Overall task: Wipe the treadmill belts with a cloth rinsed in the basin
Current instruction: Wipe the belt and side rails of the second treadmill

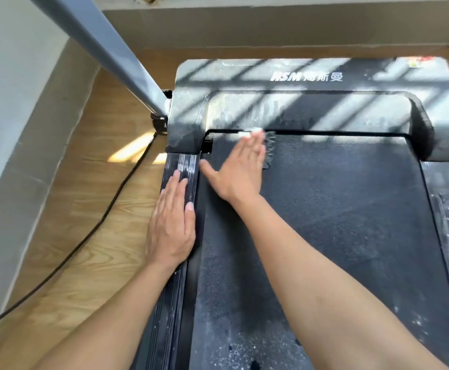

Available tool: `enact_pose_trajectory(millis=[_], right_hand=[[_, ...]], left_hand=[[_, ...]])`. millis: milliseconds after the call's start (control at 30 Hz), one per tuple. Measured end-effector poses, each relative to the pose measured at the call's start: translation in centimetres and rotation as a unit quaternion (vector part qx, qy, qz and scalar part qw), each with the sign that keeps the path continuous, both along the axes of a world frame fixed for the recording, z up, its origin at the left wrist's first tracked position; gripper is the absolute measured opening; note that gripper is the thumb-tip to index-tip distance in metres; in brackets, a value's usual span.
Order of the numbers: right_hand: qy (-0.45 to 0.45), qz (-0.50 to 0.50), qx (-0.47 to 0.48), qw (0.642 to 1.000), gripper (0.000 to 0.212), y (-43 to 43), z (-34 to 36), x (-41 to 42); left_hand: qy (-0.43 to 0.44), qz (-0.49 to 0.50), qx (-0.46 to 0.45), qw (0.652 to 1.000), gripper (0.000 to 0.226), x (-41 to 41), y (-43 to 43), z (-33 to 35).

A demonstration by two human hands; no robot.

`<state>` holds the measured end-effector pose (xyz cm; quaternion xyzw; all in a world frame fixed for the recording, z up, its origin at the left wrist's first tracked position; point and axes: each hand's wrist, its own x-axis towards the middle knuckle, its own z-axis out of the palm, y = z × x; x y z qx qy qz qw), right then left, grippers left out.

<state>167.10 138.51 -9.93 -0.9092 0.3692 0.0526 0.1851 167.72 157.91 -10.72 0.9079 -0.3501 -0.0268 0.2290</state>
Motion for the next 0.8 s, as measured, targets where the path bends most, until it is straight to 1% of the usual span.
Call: enact_pose_trajectory(millis=[100, 167, 233, 267, 300, 367, 467, 567, 633, 733, 767, 800], right_hand=[[-0.028, 0.167, -0.043, 0.985, 0.11, 1.7, -0.6, -0.7], [-0.041, 0.252, -0.053, 0.966, 0.104, -0.1, -0.7, -2.6], [-0.042, 0.3, -0.065, 0.951, 0.106, -3.2, -0.8, -5.6], [-0.04, 0.302, -0.074, 0.949, 0.107, -5.0, -0.7, -7.5], [-0.036, 0.289, -0.08, 0.953, 0.108, -6.9, -0.7, -9.7], [-0.021, 0.229, -0.087, 0.969, 0.108, -11.0, -0.6, -14.4], [0.016, 0.096, -0.086, 0.992, 0.108, -16.6, 0.0, -21.6], [0.032, -0.02, -0.057, 0.998, 0.108, -18.4, 0.1, -26.7], [0.013, -0.083, -0.031, 0.996, 0.11, -17.7, -0.2, -27.3], [-0.007, -0.171, -0.014, 0.985, 0.124, -15.6, -0.2, -24.5], [-0.005, -0.179, -0.008, 0.984, 0.128, -14.6, -0.1, -23.2], [-0.003, -0.165, -0.008, 0.986, 0.13, -13.3, 0.0, -21.8]], left_hand=[[0.002, 0.008, -0.001, 1.0, 0.056, 0.1, 0.2, -0.1], [-0.001, 0.006, 0.001, 1.0, 0.055, 0.1, 0.2, -0.1], [0.003, 0.002, 0.009, 1.0, 0.056, 0.2, 0.3, -0.1], [0.007, 0.0, 0.013, 1.0, 0.056, 0.1, 0.4, -0.1], [0.009, 0.0, 0.016, 1.0, 0.056, 0.1, 0.4, -0.1], [0.008, -0.001, 0.026, 1.0, 0.058, 0.0, 0.4, -0.1], [-0.004, 0.0, 0.042, 0.999, 0.06, 0.0, 0.2, -0.2], [-0.009, 0.001, 0.042, 0.999, 0.06, 0.1, 0.1, -0.2], [-0.007, -0.001, 0.038, 0.999, 0.06, 0.0, 0.2, -0.2], [0.002, -0.003, 0.026, 1.0, 0.058, 0.1, 0.5, -0.2], [0.008, -0.002, 0.021, 1.0, 0.057, 0.2, 0.5, -0.1], [0.015, 0.0, 0.015, 1.0, 0.056, 0.2, 0.4, -0.1]])
